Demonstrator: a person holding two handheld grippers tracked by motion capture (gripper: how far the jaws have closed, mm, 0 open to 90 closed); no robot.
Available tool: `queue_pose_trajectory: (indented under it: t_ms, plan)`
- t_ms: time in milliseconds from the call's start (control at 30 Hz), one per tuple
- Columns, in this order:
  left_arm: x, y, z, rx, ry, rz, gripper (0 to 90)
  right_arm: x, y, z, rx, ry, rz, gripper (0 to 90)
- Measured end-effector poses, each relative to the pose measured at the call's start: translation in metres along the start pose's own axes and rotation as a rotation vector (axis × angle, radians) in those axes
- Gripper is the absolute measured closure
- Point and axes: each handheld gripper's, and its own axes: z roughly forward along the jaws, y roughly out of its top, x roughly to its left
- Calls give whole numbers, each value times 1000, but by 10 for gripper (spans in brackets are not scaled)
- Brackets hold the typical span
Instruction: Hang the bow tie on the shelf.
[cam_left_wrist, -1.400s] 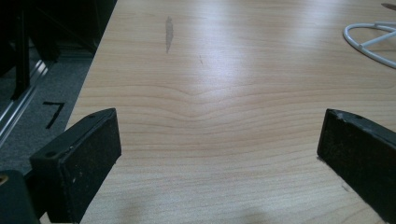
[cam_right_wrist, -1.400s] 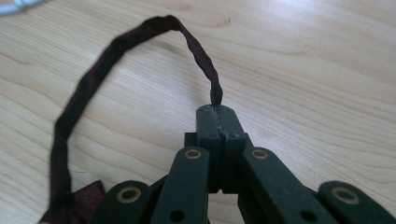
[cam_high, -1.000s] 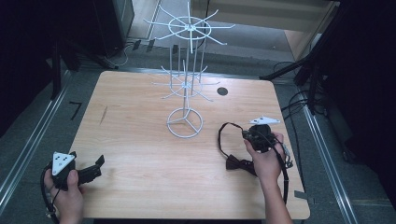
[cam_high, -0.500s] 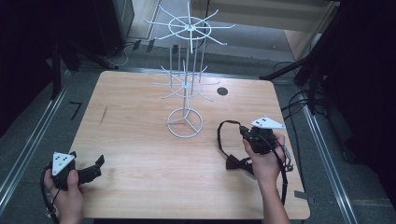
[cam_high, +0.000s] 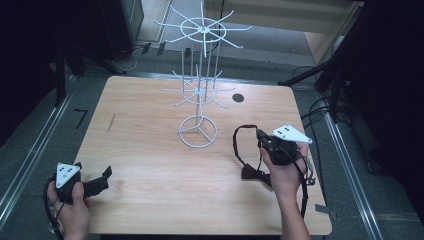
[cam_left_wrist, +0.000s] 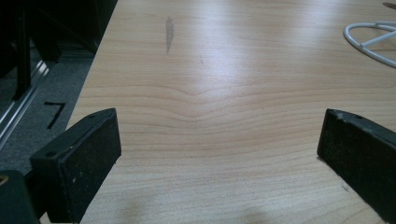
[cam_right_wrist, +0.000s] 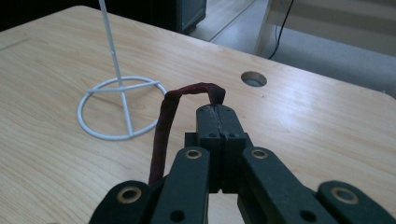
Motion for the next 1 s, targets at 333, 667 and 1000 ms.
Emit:
queue_pose_trajectory:
  t_ms: [333, 667, 1000]
  plan:
    - [0, 0, 0, -2, -3, -2, 2, 5, 14, -6, -52, 15, -9, 900]
    - [0, 0, 0, 0, -1, 2, 2, 11, 29, -10, -94, 26, -14, 900]
    - [0, 0, 0, -4, -1, -2, 2, 18, 42, -16, -125, 50, -29, 900]
